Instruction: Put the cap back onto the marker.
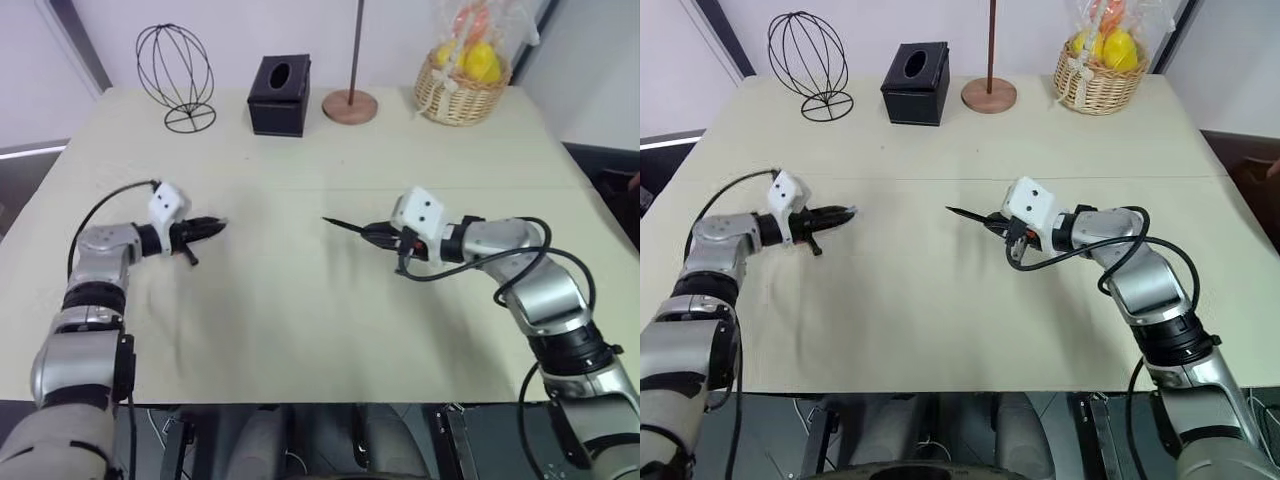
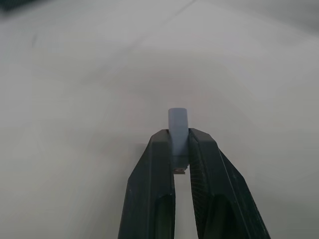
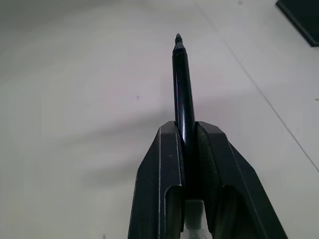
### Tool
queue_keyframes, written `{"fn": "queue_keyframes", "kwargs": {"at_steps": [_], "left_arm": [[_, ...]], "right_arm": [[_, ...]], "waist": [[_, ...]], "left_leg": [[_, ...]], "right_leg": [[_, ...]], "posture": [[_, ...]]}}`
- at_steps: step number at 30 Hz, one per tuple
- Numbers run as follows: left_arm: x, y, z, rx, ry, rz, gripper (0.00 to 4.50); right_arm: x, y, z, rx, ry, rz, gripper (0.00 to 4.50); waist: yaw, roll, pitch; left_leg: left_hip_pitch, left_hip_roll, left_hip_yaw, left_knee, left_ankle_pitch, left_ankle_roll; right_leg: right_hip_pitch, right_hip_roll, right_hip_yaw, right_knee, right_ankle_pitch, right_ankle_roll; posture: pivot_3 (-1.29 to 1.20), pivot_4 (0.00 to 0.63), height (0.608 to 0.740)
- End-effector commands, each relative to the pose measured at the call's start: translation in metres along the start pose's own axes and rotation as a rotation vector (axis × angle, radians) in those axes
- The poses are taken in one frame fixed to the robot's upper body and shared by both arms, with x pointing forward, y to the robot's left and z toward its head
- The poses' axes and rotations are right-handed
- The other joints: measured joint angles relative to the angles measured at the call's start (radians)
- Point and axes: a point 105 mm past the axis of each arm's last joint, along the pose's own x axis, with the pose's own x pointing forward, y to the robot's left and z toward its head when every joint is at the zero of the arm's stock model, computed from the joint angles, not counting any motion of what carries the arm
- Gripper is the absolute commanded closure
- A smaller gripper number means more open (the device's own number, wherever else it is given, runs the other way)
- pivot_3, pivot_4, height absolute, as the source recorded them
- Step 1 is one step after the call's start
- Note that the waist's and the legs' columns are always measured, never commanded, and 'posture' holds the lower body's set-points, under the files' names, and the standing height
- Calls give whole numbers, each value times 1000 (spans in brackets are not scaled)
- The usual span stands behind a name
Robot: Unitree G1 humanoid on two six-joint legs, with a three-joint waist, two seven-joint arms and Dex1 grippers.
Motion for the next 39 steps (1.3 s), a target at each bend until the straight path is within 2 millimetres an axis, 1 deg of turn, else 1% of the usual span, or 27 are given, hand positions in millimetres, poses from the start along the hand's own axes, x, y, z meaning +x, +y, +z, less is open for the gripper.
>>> {"fn": "queue_keyframes", "kwargs": {"at_steps": [1, 3, 5, 9, 13, 18, 25, 34, 39], "left_arm": [[8, -5, 56, 172, -77, -134, 4478], [12, -12, 73, 240, -82, -205, 4478], [17, -20, 84, 299, -84, -264, 4478], [25, -32, 94, 378, -87, -337, 4478], [35, -41, 90, 428, -70, -386, 4478], [45, -46, 87, 451, -80, -400, 4478], [56, -57, 85, 448, -104, -441, 4478], [64, -62, 89, 433, -141, -441, 4478], [64, -64, 92, 429, -150, -449, 4478]], "right_arm": [[-8, -12, 10, -84, 0, 21, 4500], [-10, -16, 12, -106, 5, 35, 4500], [-11, -20, 15, -123, 3, 44, 4500], [-13, -23, 21, -138, -8, 69, 4500], [-13, -21, 26, -146, -19, 93, 4500], [-11, -16, 31, -151, -35, 97, 4500], [-5, -9, 40, -151, -68, 100, 4500], [1, -6, 44, -143, -84, 108, 4500], [2, -5, 44, -136, -89, 108, 4500]], "waist": [[-5, 0, 0], [-12, 0, 0], [-18, 0, 0], [-28, 0, 0], [-28, 0, 0], [-26, 0, 0], [-26, 0, 0], [-25, 0, 0], [-26, 0, 0]], "left_leg": [[0, 0, 0, 0, 0, 0], [0, 0, 0, 0, 0, 0], [1, 0, 1, -1, 0, 0], [1, 1, 1, -1, 0, 0], [1, 1, 1, -1, 0, 0], [1, 1, 1, -1, 0, 0], [1, 1, 0, -1, 0, 0], [1, 1, 0, -1, 0, 0], [1, 1, 1, -1, 0, 0]], "right_leg": [[0, 0, 0, 0, 0, 0], [0, 1, 0, 0, 0, 0], [0, 2, 1, 0, 0, 0], [-1, 2, 1, 0, 0, 0], [-1, 2, 1, -1, 0, 0], [-1, 1, 1, 0, 0, 0], [-1, 1, 1, 0, 0, 0], [-1, 1, 1, 0, 0, 0], [-1, 1, 1, 0, 0, 0]], "posture": [[0, 150, 740], [0, 150, 740], [0, 150, 740], [0, 150, 740], [0, 150, 740], [0, 150, 740], [0, 150, 740], [0, 150, 740], [0, 150, 740]]}}
